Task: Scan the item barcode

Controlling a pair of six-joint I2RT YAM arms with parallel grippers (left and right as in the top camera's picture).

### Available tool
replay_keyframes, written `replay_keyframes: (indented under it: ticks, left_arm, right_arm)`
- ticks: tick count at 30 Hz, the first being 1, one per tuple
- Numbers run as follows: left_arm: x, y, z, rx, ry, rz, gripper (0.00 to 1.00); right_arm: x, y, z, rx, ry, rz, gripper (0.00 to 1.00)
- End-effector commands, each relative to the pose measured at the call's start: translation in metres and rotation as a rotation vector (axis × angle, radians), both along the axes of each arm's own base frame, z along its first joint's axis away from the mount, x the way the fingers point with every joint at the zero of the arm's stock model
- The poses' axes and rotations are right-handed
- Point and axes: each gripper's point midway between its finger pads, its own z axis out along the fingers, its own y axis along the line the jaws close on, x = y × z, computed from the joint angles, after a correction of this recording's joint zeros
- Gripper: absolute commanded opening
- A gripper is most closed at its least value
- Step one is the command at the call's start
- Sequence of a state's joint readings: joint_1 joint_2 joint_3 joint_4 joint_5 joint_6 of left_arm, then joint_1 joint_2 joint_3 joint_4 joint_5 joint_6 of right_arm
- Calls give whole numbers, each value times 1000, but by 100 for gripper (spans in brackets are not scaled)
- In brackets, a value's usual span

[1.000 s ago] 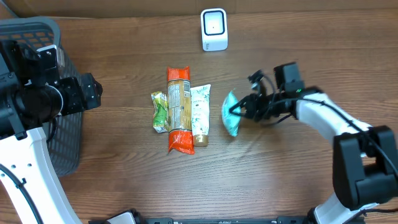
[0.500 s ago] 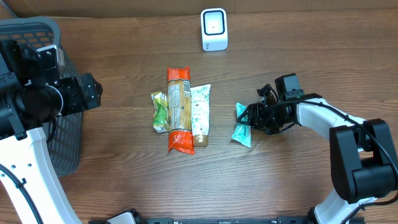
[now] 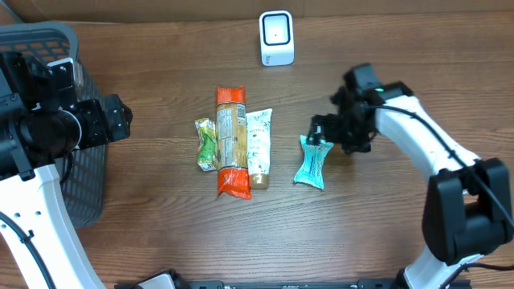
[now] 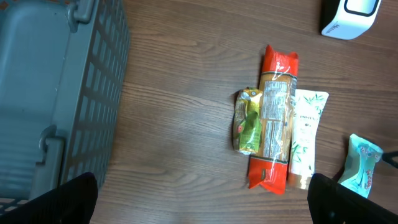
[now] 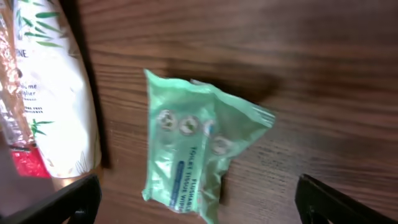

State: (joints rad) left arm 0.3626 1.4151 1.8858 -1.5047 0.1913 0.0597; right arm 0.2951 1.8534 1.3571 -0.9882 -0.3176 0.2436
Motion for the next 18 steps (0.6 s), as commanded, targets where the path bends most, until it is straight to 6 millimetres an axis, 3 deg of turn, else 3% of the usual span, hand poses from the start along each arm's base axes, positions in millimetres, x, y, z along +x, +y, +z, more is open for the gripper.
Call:
replay_keyframes:
  ticks: [1,7,8,9,10,11,18]
  left_arm:
    - [1,-1,1,1,-5,-18,100]
    - [1,-1,1,1,-5,-18,100]
    - [1,-1,1,1,-5,-18,100]
    - [1,-1,1,1,-5,-18,99]
    - [1,-1,1,1,-5,-18,100]
    - [1,-1,1,2,-5,-18,100]
    - [1,-1,1,1,-5,-18,99]
  right_arm:
    - [3,15,15,-191,-119,7,100]
    - [-8,62,6,-260,-214,19,98]
    - [-10,68,4,-259,-228,49,60]
    - [-11,70,1,-272,-239,70,42]
    - [-9,68,-1,-300,-251,70,43]
    - [-6,62,-7,-351,-260,65,57]
    - [-7,47,-42,-462,-208,58,59]
